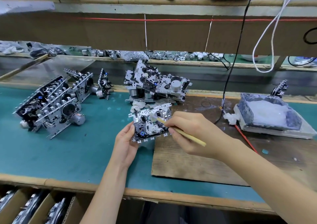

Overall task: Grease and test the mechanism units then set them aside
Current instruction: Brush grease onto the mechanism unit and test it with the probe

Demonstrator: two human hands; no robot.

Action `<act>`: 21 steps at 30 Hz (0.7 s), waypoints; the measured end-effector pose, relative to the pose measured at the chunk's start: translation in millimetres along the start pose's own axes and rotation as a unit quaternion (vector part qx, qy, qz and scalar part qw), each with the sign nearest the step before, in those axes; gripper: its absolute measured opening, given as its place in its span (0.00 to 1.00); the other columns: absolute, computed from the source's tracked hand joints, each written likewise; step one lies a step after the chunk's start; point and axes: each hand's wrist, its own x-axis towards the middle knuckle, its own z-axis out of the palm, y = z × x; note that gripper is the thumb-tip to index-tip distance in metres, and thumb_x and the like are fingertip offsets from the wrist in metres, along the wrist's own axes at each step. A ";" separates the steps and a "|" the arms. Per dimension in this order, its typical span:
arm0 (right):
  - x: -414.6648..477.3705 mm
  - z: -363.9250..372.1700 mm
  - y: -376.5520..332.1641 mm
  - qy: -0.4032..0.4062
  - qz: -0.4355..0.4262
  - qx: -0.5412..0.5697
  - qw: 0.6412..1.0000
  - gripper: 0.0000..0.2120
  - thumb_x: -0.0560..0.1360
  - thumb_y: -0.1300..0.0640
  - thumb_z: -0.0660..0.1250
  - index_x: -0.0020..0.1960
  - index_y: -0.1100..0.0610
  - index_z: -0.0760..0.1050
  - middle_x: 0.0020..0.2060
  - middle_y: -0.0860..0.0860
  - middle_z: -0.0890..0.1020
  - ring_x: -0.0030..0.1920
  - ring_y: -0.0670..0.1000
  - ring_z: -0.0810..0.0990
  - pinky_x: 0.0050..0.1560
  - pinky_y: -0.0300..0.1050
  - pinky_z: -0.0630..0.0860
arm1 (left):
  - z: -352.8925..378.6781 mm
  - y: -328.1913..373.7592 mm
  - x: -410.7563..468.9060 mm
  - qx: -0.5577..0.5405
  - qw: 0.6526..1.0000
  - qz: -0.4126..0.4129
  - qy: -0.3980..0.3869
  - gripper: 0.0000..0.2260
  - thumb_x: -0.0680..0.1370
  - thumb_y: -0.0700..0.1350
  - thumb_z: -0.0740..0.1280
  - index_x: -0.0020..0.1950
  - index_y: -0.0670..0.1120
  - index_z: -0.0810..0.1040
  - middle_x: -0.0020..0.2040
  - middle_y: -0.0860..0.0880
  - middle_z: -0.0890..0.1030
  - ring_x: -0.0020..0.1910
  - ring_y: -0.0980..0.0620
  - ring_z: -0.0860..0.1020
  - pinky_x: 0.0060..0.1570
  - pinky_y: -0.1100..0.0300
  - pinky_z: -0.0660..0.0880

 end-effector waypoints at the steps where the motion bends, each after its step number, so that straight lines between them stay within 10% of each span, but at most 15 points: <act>1: -0.1 0.1 -0.2 -0.006 0.001 -0.004 1.000 0.07 0.73 0.64 0.62 0.46 0.65 0.78 0.36 0.56 0.78 0.34 0.55 0.77 0.36 0.45 0.72 | 0.4 0.1 -0.2 0.000 1.000 0.000 -0.001 0.11 0.79 0.38 0.57 0.56 0.39 0.76 0.44 0.48 0.85 0.40 0.53 0.83 0.40 0.61 0.80; 21: -0.1 0.9 2.4 -0.019 0.002 -0.023 1.000 0.09 0.73 0.64 0.62 0.49 0.65 0.78 0.37 0.56 0.77 0.34 0.55 0.76 0.35 0.44 0.72 | 2.0 1.5 -2.7 0.014 1.000 -0.001 -0.002 0.12 0.80 0.37 0.55 0.58 0.38 0.75 0.44 0.48 0.85 0.41 0.53 0.83 0.42 0.61 0.79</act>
